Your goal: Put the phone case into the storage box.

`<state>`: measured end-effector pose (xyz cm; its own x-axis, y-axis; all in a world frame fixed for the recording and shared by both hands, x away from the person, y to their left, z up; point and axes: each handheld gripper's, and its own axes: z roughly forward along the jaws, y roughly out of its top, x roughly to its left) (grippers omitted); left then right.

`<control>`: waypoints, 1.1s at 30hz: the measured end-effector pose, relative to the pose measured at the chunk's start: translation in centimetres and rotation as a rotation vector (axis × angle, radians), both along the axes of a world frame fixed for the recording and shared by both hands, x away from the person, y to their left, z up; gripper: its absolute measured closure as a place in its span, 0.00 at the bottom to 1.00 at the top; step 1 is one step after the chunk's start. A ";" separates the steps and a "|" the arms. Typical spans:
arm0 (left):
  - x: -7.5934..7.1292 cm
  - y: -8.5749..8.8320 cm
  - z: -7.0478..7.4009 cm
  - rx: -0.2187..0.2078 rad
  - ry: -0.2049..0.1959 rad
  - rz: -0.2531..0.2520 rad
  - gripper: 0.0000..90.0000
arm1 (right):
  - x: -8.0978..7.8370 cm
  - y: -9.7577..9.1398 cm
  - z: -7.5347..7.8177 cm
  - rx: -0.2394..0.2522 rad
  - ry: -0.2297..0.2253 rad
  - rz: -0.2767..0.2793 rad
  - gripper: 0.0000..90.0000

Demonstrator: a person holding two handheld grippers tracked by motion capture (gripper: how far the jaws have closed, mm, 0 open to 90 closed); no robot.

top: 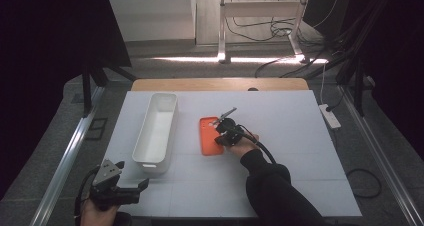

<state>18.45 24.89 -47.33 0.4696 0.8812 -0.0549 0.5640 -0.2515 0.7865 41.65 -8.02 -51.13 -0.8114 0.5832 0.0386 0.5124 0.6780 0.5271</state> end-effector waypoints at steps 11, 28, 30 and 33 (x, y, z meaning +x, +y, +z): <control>0.0 0.0 0.0 0.002 0.000 0.000 0.01 | 1.0 -1.5 0.2 -0.039 -0.029 -0.036 0.99; 0.0 0.0 0.0 0.003 0.001 0.000 0.01 | 1.3 -2.1 1.3 -0.010 -0.050 -0.064 0.78; 0.0 -0.1 0.0 0.004 0.001 0.000 0.01 | 1.3 -2.1 1.4 -0.007 -0.057 -0.074 0.69; 0.0 -0.1 0.0 0.003 0.001 0.000 0.01 | 1.4 -2.1 1.3 -0.008 -0.078 -0.084 0.47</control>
<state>18.49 24.84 -47.33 0.4699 0.8812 -0.0527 0.5649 -0.2543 0.7850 43.06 -10.11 -49.82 -0.7602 0.6491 -0.0278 0.5249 0.6389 0.5624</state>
